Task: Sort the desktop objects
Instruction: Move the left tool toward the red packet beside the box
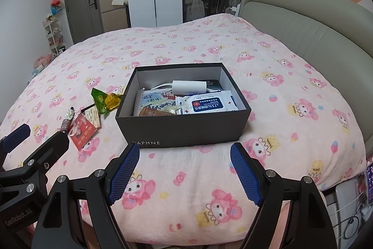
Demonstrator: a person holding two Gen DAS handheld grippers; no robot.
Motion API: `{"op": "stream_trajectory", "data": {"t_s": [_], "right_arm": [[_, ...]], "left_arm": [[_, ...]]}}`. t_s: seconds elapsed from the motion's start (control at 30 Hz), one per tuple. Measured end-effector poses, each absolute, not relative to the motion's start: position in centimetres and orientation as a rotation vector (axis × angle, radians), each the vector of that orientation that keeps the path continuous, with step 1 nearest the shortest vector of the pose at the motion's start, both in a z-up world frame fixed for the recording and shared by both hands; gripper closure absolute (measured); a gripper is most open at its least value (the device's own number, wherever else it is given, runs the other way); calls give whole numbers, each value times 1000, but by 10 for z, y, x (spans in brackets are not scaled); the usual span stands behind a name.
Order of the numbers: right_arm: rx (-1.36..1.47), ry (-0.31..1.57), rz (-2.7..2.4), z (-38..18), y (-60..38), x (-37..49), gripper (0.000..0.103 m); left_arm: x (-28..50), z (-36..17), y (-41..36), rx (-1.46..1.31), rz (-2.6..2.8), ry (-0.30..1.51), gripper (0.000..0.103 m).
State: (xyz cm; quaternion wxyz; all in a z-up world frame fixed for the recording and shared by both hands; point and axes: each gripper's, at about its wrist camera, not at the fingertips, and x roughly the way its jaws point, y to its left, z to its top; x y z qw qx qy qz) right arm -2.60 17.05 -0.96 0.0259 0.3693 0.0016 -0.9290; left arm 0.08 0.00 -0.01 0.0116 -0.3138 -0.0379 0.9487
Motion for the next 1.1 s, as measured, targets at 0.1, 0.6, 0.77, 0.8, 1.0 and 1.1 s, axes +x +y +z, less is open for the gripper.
{"op": "stream_trajectory", "data": {"t_s": [0.1,0.6,0.77,0.8,1.0,1.1], "right_arm": [[1148,9,-2867,-12,170,-27,24],[1135,4,-2673,-44,141,-48,24],[1108,72,-2602,-56,106,-71,24],[1111,96,-2586,-58,97,-78,24],[1177,278,-2483,-94,41,-111,41],[1251,273,-2397,-118,21,-127,55]], "left_arm": [[3,0,0,-975,2959,-122,1],[-14,-31,-45,-1051,2940,-237,3],[-33,-48,-82,-1102,2961,-316,15],[-38,-55,-90,-1123,2967,-337,18],[-67,-108,-145,-1280,2991,-495,39],[-86,-137,-171,-1351,2937,-626,52]]}}
